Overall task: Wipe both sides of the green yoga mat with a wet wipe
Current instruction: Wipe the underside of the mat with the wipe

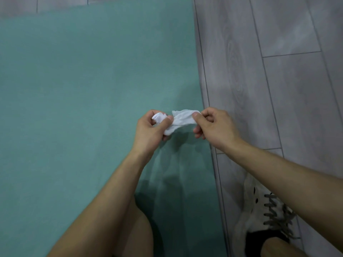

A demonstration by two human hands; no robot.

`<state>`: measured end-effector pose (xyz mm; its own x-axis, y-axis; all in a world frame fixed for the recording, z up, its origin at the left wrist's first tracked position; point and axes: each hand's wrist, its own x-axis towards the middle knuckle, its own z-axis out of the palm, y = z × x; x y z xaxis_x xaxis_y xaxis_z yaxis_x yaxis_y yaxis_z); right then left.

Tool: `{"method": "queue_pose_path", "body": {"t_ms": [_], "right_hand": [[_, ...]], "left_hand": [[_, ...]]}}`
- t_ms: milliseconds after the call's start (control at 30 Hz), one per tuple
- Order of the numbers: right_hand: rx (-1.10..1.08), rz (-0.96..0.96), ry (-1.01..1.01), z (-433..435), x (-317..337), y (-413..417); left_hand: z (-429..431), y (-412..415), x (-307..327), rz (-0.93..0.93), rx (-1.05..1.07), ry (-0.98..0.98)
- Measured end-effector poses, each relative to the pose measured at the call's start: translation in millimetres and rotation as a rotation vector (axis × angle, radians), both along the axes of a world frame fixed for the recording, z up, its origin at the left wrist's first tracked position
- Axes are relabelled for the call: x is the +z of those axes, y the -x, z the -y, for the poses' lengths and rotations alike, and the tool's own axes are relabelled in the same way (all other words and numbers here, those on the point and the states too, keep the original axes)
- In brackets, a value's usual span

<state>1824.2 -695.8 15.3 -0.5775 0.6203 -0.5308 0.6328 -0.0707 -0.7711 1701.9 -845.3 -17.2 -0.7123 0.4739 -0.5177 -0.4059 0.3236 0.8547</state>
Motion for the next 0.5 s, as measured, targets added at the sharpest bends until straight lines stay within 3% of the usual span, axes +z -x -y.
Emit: {"method": "queue_pose_path", "body": {"t_ms": [167,267,400,500], "right_hand": [[-0.018,-0.071,0.169,2,-2,5],[-0.04,-0.041,0.092,0,-7,5],[0.086,-0.008,-0.012,-3,-5,6],[0.173,0.016,-0.046,-1,-8,5]], "left_hand": [[-1,-5,6,0.04,-0.045,-0.005],[3,-2,10,0.01,-0.141,0.0],[6,0,12,-0.012,-0.267,-0.023],[3,-1,12,-0.086,-0.188,0.004]]}}
